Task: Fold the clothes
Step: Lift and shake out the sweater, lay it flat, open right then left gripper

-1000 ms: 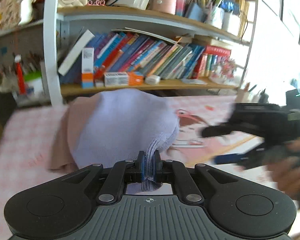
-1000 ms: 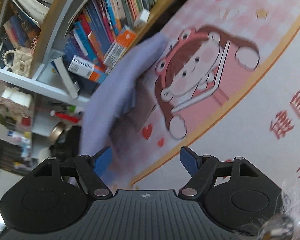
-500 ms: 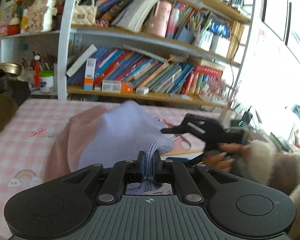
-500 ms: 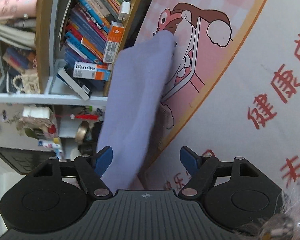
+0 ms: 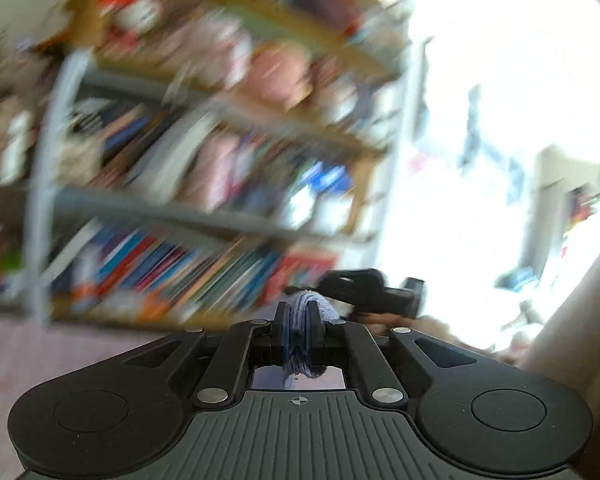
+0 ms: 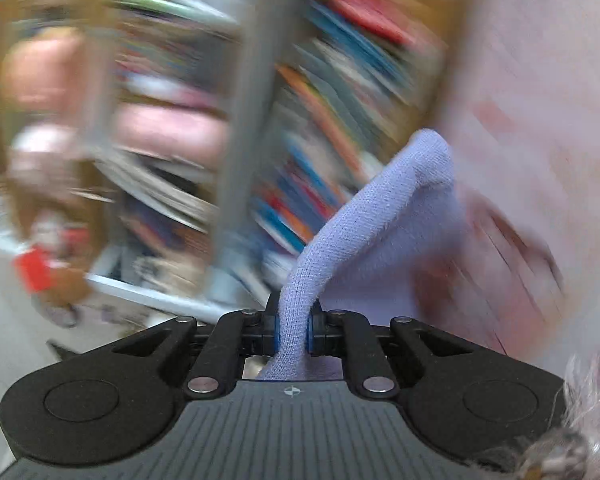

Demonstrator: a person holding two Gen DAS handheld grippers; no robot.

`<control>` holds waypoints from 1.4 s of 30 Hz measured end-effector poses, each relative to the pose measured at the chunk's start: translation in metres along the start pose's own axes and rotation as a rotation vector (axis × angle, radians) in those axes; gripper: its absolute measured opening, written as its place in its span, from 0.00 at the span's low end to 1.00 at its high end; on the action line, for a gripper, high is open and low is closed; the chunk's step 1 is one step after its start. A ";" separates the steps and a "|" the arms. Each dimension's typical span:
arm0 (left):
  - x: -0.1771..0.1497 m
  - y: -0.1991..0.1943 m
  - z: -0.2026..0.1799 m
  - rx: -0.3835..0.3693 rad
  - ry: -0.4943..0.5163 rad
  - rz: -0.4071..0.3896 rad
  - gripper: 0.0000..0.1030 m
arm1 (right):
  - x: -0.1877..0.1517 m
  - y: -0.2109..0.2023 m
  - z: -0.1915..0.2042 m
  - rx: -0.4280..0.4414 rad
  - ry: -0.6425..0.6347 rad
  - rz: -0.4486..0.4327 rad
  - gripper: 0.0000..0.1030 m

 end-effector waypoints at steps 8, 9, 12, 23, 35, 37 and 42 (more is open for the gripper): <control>0.027 0.005 0.026 -0.220 -0.109 -0.097 0.06 | 0.044 0.022 0.174 0.037 -0.539 -0.013 0.10; 0.021 0.007 0.040 -0.205 -0.153 -0.081 0.06 | 0.041 0.039 0.175 -0.004 -0.573 0.017 0.10; -0.017 0.016 0.089 -0.098 -0.290 0.042 0.06 | 0.022 0.098 0.155 -0.161 -0.632 0.145 0.10; -0.143 0.025 0.197 0.262 -0.445 0.566 0.06 | -0.129 0.269 -0.053 -0.671 -0.589 0.596 0.10; -0.151 0.018 0.218 0.222 -0.498 0.624 0.06 | -0.222 0.301 -0.034 -0.597 -0.894 0.774 0.44; -0.153 0.016 0.219 0.226 -0.513 0.622 0.06 | -0.216 0.267 -0.024 -0.565 -0.900 0.707 0.48; -0.156 0.006 0.224 0.268 -0.569 0.603 0.06 | -0.170 0.144 -0.047 -0.779 -0.798 0.473 0.49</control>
Point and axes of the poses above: each gripper's, at about its wrist camera, not at the fingertips, and y roughly the way its jaws point, z to its left, x to its top, the point moved 4 cm from there along y, roughly the way its jaws point, and after that the axes turned 12 degrees about z, right-handed, at the moved point
